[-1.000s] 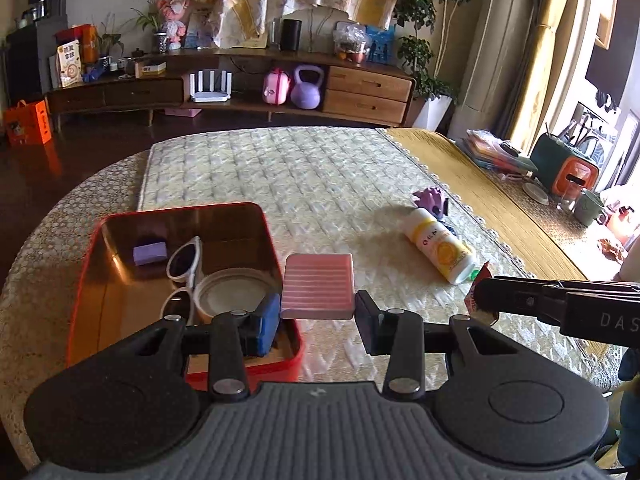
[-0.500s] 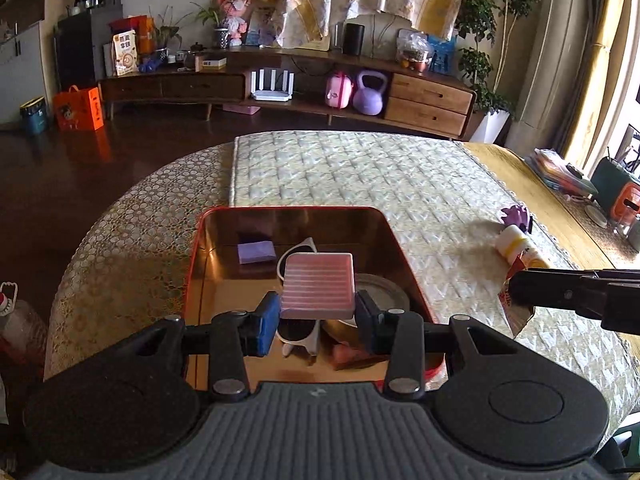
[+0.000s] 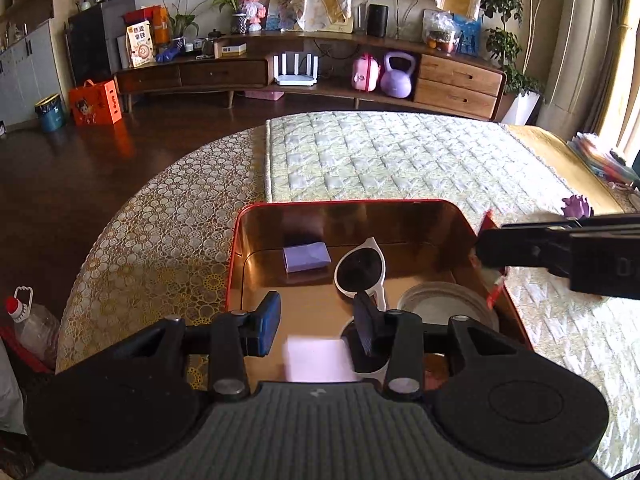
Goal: Organize rigid objects
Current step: 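Open the left gripper over the tin while the right gripper releases the red wrapper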
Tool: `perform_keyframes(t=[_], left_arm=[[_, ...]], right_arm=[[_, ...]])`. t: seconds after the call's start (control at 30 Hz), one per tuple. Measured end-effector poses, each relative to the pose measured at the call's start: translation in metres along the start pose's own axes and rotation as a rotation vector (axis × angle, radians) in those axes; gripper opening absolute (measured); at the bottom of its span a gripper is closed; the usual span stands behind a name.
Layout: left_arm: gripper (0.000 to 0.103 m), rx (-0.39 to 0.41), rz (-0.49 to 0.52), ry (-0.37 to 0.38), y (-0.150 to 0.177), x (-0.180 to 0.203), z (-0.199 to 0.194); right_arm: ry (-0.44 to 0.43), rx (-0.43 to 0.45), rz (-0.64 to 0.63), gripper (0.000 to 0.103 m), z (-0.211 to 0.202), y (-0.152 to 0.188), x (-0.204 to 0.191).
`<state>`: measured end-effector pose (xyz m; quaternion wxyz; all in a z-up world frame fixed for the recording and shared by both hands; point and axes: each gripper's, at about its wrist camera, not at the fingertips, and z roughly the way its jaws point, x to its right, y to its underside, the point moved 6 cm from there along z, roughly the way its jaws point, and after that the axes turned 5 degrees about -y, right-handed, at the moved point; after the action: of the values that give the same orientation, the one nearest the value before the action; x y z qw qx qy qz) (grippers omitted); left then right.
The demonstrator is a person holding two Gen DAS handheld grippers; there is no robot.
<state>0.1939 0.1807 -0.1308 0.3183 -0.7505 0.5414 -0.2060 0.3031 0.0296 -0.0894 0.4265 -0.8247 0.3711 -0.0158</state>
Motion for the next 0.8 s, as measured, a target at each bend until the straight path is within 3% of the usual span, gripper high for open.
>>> perform_keyframes(t=[0.43, 0.8], left_arm=[[0.040, -0.029, -0.010, 0.005, 0.001, -0.002, 0.020], [0.040, -0.035, -0.023, 0.010, 0.004, -0.001, 0.021]], right_arm=[[0.061, -0.100, -0.066, 0.019, 0.061, 0.000, 0.012], [0.043, -0.104, -0.041, 0.026, 0.056, 0.003, 0.014]])
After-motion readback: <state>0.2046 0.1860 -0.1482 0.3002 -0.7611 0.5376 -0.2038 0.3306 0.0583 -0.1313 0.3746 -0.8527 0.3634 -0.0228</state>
